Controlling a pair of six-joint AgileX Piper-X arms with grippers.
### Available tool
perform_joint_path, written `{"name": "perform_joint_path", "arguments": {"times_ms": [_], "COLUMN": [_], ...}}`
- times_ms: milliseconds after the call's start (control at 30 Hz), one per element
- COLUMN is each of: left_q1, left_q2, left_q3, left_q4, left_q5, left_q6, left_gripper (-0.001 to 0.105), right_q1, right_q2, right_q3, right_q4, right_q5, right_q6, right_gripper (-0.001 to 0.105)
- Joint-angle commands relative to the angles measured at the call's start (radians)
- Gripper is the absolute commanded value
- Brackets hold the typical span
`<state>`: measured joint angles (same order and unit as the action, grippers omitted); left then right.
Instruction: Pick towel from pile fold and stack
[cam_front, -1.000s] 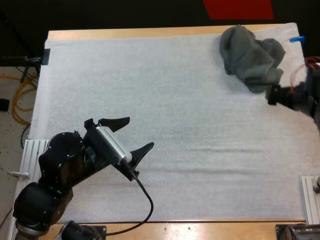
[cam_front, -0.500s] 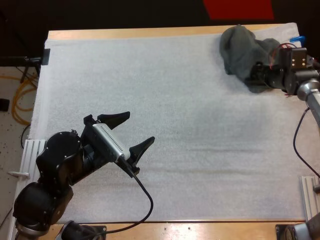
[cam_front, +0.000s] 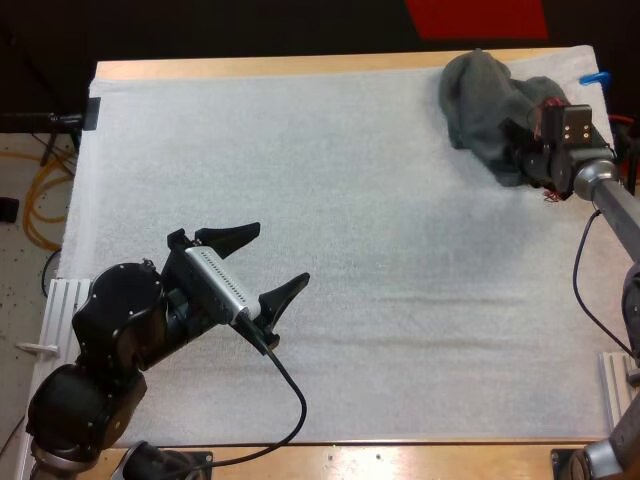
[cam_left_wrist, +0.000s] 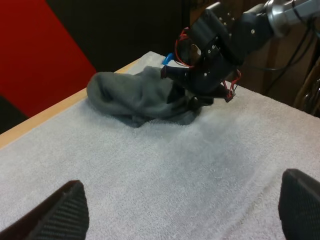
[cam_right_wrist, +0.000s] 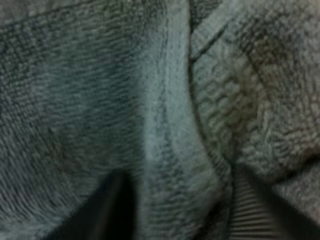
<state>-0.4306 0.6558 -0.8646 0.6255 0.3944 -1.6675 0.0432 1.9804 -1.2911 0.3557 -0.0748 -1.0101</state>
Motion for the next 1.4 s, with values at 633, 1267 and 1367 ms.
{"name": "perform_joint_path", "arguments": {"times_ms": [633,1267,1367], "left_q1": [-0.004,-0.004,-0.004], "left_q2": [-0.022,-0.170,-0.170], "left_q3": [-0.009,-0.012,-0.012], "left_q4": [-0.025,0.285,0.287], "left_q5": [-0.002,-0.055,-0.055], "left_q6": [-0.020,-0.020,-0.013], "left_gripper": [0.075,0.075,0.075], "right_q1": [0.081,0.573,0.600], "right_q2": [-0.611,-0.830,-0.762], "right_q3": [-0.010,0.018,0.081], "right_q4": [0.056,0.755,0.653], "right_q5": [-0.029,0.021,0.021], "right_q6": [-0.721,-0.538,-0.526], "right_gripper": [0.001,0.001,0.001]}}
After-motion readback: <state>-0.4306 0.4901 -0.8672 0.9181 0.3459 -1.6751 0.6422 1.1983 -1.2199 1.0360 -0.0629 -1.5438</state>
